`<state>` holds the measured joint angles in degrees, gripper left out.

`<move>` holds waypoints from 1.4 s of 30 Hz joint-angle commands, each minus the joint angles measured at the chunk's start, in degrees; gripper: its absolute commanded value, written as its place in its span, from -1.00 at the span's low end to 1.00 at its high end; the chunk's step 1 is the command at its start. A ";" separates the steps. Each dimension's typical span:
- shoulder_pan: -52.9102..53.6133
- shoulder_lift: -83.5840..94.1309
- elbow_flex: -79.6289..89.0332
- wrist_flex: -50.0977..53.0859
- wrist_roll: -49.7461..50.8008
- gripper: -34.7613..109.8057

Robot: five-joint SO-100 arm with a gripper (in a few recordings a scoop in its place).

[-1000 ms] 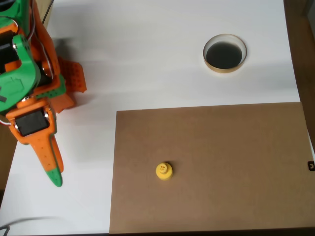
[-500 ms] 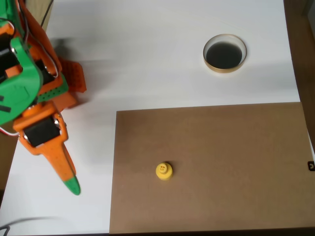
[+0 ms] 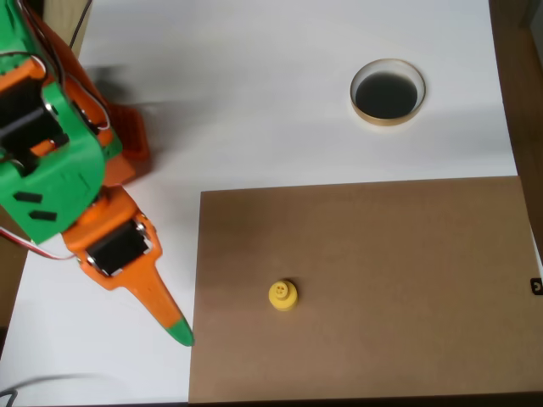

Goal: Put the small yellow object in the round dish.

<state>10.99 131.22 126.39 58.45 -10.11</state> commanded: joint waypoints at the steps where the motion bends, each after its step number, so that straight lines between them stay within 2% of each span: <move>1: -0.97 -3.34 -7.82 1.93 0.44 -0.14; 27: -10.99 -35.42 -36.12 18.98 6.68 -0.11; 42: -16.08 -44.91 -37.35 19.16 9.14 -0.13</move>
<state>-2.81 85.17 92.02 77.34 -1.32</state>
